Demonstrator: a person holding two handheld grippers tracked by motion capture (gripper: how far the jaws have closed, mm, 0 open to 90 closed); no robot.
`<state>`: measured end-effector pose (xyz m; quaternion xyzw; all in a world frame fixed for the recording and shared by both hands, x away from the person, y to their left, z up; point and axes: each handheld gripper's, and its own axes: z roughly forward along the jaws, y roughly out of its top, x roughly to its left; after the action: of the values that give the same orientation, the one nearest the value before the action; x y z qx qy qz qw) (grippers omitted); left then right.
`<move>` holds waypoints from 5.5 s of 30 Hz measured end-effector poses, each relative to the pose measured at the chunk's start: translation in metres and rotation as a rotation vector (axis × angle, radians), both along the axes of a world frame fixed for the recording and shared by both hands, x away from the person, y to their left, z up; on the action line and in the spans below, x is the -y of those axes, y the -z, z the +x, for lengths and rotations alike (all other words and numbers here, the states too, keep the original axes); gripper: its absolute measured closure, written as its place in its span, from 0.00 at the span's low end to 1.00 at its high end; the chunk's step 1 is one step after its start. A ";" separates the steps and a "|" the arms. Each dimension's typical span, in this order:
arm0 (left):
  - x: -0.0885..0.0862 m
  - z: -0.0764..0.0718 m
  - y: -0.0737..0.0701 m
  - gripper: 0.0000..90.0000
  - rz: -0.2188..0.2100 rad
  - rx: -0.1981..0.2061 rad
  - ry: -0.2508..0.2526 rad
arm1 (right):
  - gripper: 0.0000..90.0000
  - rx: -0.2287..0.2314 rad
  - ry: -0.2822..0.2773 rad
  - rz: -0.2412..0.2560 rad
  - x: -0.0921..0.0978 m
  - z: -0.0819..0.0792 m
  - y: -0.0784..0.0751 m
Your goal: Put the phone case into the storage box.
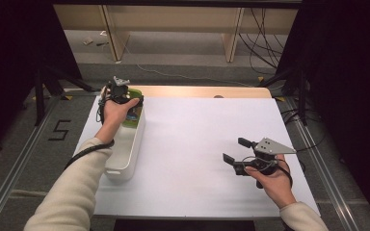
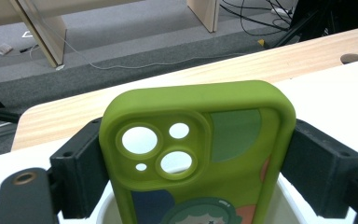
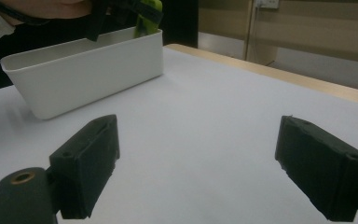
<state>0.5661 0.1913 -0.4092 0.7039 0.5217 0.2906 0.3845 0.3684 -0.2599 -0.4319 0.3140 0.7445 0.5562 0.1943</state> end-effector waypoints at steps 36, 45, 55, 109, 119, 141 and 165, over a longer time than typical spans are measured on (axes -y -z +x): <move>-0.001 0.006 -0.001 0.16 -0.004 -0.049 0.002 | 0.16 0.000 0.000 -0.004 0.000 0.000 0.000; -0.002 0.008 0.002 0.11 0.008 -0.056 0.006 | 0.16 -0.002 0.001 -0.006 0.000 0.000 0.000; -0.001 0.008 -0.003 0.02 -0.002 -0.041 0.014 | 0.16 -0.004 0.001 -0.006 0.000 0.000 0.000; -0.020 -0.071 -0.030 0.00 -0.037 0.089 0.072 | 0.16 -0.006 0.006 -0.007 0.000 0.000 -0.001; -0.014 -0.103 -0.033 0.01 -0.038 0.125 0.141 | 0.16 -0.005 0.006 -0.007 0.000 0.000 0.000; -0.005 -0.153 -0.023 0.03 -0.106 0.161 0.245 | 0.16 -0.003 0.006 -0.006 0.000 0.000 -0.001; 0.014 -0.185 -0.014 0.03 -0.151 0.164 0.373 | 0.16 0.000 0.001 -0.005 -0.001 0.000 -0.001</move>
<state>0.3811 0.1777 -0.3948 0.7315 0.3695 0.2309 0.5245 0.3682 -0.2591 -0.4305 0.3141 0.7456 0.5542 0.1954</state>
